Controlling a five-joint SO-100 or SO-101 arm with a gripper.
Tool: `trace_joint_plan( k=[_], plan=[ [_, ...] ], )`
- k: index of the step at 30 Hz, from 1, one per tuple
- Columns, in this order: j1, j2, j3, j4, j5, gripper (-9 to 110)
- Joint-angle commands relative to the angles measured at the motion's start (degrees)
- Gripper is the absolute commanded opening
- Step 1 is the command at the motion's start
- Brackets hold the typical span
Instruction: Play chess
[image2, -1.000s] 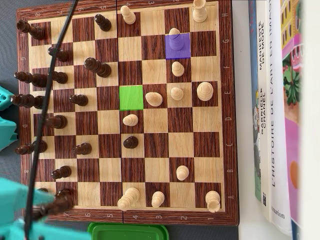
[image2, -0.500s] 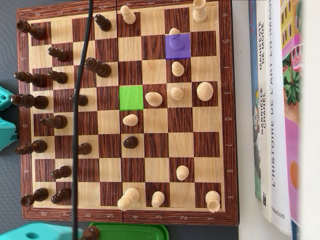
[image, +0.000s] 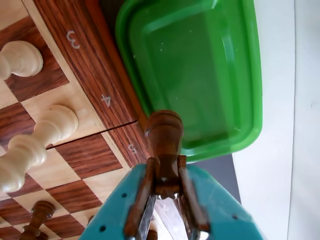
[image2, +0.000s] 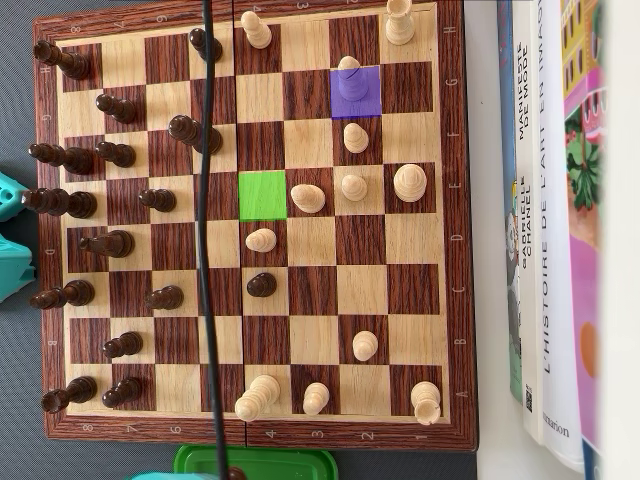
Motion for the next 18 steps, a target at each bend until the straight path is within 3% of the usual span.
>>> trace_joint_plan(
  k=[1,18],
  plan=[
    [-0.26,-0.88,-4.04,-0.26,-0.35,1],
    [-1.05,-2.72,-4.13,-0.62,-0.35,7]
  ],
)
